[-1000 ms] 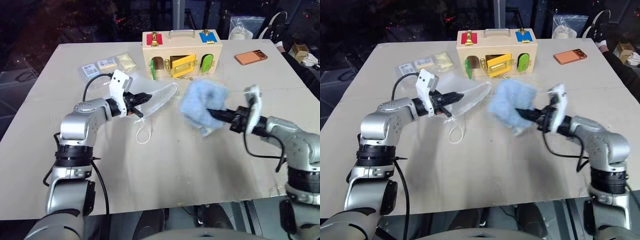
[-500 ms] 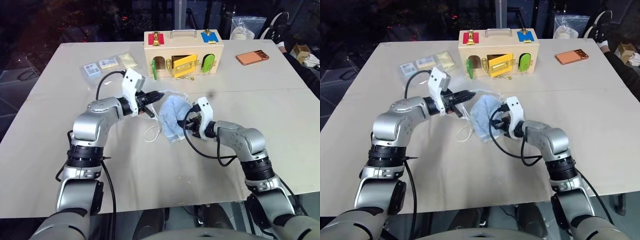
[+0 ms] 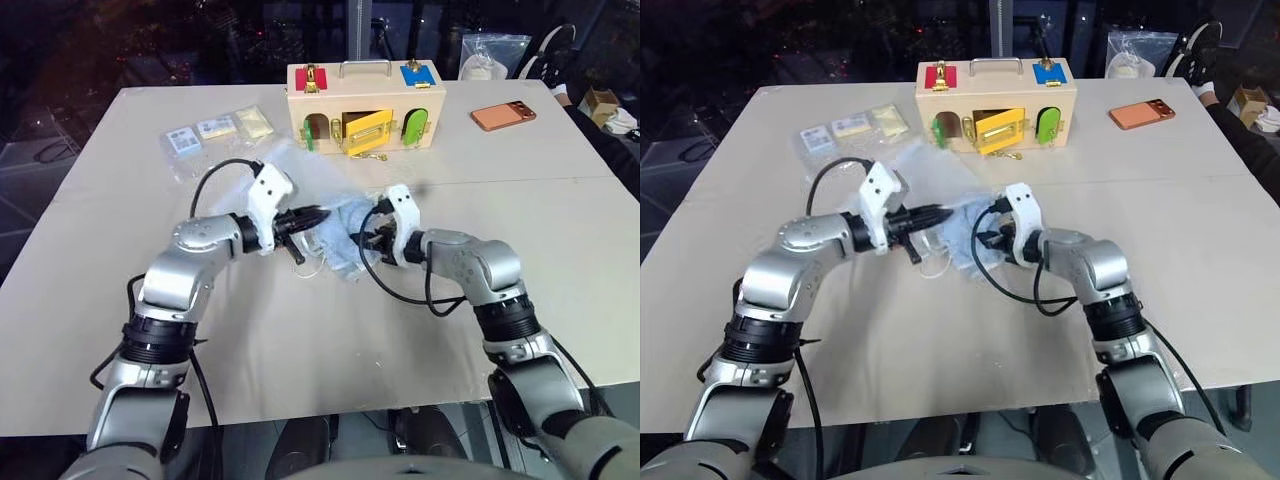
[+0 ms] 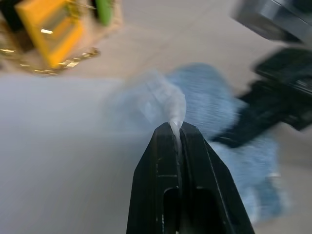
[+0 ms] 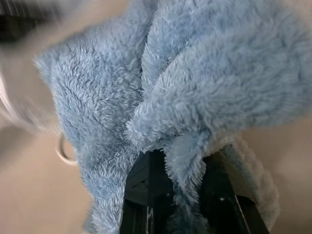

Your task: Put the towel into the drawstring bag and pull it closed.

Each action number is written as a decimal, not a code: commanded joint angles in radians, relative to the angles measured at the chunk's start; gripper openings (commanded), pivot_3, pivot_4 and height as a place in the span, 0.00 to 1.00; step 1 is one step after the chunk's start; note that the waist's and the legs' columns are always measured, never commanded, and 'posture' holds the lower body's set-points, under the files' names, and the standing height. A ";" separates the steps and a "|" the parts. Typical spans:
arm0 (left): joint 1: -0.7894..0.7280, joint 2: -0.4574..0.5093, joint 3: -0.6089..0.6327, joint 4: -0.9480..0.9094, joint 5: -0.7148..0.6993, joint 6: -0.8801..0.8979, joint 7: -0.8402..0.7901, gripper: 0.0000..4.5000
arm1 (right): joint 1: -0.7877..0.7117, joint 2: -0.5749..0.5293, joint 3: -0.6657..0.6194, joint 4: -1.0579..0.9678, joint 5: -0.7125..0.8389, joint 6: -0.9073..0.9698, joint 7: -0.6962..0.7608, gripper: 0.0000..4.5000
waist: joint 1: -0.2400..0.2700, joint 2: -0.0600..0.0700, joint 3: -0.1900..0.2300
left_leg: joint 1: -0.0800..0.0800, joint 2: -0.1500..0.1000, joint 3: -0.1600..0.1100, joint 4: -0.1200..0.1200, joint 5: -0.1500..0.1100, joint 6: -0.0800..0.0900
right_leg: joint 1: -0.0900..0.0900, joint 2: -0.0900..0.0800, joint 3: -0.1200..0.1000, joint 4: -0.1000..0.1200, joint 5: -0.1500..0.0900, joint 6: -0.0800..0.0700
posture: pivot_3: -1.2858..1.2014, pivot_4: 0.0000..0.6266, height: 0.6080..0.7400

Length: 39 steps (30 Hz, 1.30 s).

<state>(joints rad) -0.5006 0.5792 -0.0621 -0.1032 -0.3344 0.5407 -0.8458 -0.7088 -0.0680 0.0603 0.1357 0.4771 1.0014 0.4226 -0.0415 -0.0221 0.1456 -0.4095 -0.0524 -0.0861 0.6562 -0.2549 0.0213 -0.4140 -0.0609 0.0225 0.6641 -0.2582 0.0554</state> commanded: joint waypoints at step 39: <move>0.041 0.067 0.191 -0.176 -0.477 0.620 0.102 0.00 | -0.029 0.254 -0.244 0.369 0.296 -0.393 0.191 0.01 | -0.011 0.002 0.001 | 0.012 0.002 0.003 -0.005 0.000 -0.001 | 0.006 0.004 0.008 0.000 0.000 0.000 | 0.52 0.24 1.00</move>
<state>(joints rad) -0.4619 0.6324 0.1146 -0.2467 -0.8114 1.1815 -0.7259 -0.6798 0.1334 -0.1474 0.5313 0.6960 0.5721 0.6011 -0.0527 -0.0205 0.1464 -0.3971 -0.0504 -0.0835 0.6499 -0.2546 0.0198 -0.4085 -0.0562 0.0323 0.6639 -0.2580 0.0549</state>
